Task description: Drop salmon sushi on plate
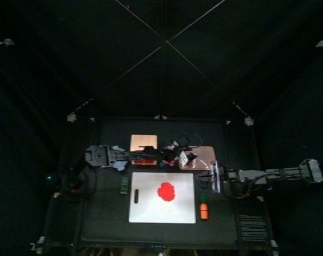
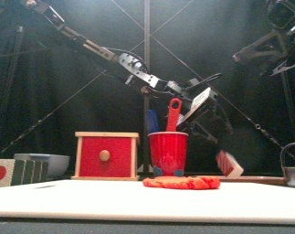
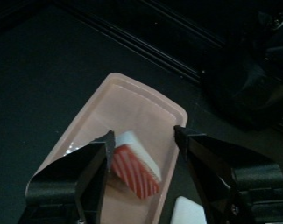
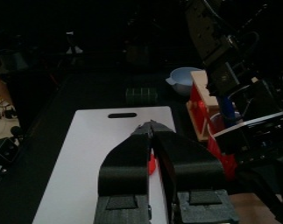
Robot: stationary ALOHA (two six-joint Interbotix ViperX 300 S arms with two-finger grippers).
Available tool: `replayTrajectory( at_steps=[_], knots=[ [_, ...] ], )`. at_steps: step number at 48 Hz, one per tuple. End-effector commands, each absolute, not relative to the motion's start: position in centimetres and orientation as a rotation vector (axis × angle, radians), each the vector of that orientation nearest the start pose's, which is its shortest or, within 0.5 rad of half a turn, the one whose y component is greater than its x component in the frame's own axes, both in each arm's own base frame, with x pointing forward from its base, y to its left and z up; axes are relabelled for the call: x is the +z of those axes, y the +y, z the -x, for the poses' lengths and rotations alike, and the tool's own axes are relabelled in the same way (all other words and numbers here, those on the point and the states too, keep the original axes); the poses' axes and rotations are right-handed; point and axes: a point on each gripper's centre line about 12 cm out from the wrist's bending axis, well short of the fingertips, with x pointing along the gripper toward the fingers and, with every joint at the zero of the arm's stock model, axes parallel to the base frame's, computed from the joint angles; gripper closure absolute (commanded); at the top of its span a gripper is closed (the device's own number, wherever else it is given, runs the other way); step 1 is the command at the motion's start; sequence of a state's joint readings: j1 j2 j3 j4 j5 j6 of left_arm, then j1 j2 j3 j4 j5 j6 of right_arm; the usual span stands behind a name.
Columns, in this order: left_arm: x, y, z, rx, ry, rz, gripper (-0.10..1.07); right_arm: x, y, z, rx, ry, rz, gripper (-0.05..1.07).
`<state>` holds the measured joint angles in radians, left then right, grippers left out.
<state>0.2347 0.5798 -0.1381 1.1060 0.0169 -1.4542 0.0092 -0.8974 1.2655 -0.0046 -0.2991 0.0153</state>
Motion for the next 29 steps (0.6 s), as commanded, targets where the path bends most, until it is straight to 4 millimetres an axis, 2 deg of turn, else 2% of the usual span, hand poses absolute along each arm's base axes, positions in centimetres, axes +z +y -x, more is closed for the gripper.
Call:
replayTrajectory(
  at_steps=[1,13,25,29],
  knots=[
    [19.3,14.2,-57.9,0.318,0.345,0.383,0.07,24.8,0.2,-20.2,0.012,0.055,-0.009,1.01],
    [23.4,13.7,-56.3,0.306,0.316,0.259,0.07,24.6,0.3,-20.1,0.015,0.061,0.0,1.01],
    [26.5,12.9,-53.4,0.285,0.305,0.169,0.07,24.0,0.3,-20.0,0.014,0.075,-0.006,1.01],
    [27.3,11.9,-52.1,0.267,0.312,0.13,0.07,24.0,0.2,-20.0,0.013,0.075,-0.009,1.01]
  ],
)
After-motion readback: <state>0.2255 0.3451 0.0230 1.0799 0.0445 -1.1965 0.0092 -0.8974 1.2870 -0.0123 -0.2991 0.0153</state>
